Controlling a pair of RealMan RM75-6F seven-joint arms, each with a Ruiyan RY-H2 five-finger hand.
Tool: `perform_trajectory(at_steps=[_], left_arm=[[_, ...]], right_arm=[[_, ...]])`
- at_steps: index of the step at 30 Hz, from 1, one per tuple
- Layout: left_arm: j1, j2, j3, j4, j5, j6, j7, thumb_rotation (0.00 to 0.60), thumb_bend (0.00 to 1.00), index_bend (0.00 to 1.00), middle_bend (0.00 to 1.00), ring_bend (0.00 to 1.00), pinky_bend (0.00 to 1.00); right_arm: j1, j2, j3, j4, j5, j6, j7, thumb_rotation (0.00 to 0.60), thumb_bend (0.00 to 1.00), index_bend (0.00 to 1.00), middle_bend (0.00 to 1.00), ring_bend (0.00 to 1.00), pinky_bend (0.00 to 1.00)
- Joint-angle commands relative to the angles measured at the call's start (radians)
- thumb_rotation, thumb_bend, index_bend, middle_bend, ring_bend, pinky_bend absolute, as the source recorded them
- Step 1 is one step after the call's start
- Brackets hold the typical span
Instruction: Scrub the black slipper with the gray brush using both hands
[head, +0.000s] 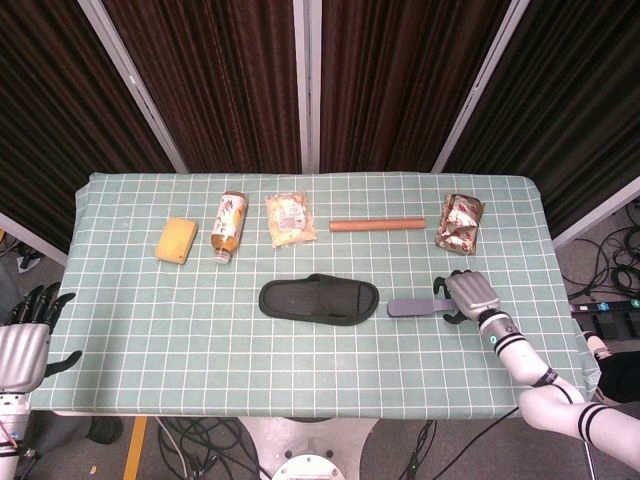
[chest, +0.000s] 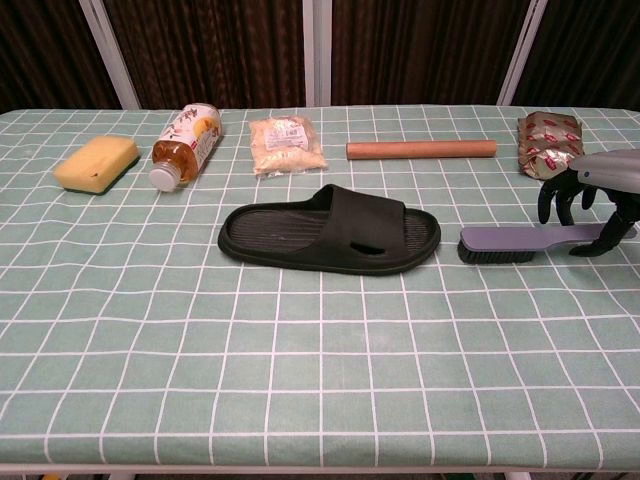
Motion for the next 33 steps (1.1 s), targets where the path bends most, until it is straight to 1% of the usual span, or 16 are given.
perform_trajectory(at_steps=[1, 8, 16, 21, 25, 30, 32, 33], left_arm=[[0.0, -0.001, 0.0, 0.001, 0.0, 0.0, -0.001, 0.6, 0.08, 0.25, 0.19, 0.1, 0.21], [0.006, -0.001, 0.0, 0.002, -0.008, 0.001, -0.004, 0.6, 0.08, 0.25, 0.19, 0.1, 0.21], [0.009, -0.007, 0.001, 0.008, -0.01, 0.002, -0.009, 0.6, 0.08, 0.25, 0.19, 0.1, 0.21], [0.012, -0.008, 0.001, 0.013, -0.012, 0.003, -0.016, 0.6, 0.08, 0.25, 0.19, 0.1, 0.21], [0.016, -0.009, 0.001, 0.015, -0.013, 0.007, -0.023, 0.6, 0.08, 0.25, 0.19, 0.1, 0.21], [0.02, -0.01, 0.003, 0.016, -0.012, 0.009, -0.033, 0.6, 0.08, 0.25, 0.19, 0.1, 0.21], [0.022, -0.011, 0.004, 0.017, -0.013, 0.009, -0.035, 0.6, 0.07, 0.25, 0.19, 0.1, 0.21], [0.023, -0.011, 0.004, 0.017, -0.014, 0.009, -0.036, 0.6, 0.07, 0.25, 0.19, 0.1, 0.21]], right_arm=[[0.007, -0.007, -0.006, 0.012, 0.012, -0.011, 0.0, 0.6, 0.14, 0.42, 0.52, 0.3, 0.35], [0.012, -0.023, -0.019, 0.032, 0.02, -0.022, 0.022, 0.6, 0.15, 0.43, 0.55, 0.35, 0.4], [0.015, -0.013, -0.038, 0.011, 0.009, -0.037, 0.059, 0.6, 0.15, 0.44, 0.58, 0.4, 0.47], [0.02, -0.008, -0.037, -0.003, 0.02, -0.047, 0.08, 0.6, 0.17, 0.46, 0.61, 0.46, 0.56], [0.021, 0.003, -0.027, -0.026, 0.03, -0.045, 0.105, 0.6, 0.18, 0.52, 0.66, 0.54, 0.66], [0.03, 0.007, -0.029, -0.035, 0.05, -0.048, 0.085, 0.6, 0.18, 0.59, 0.71, 0.62, 0.78], [0.031, 0.001, -0.027, -0.032, 0.064, -0.041, 0.073, 0.6, 0.18, 0.66, 0.75, 0.67, 0.82], [0.031, -0.005, -0.026, -0.028, 0.075, -0.035, 0.063, 0.6, 0.18, 0.71, 0.79, 0.7, 0.86]])
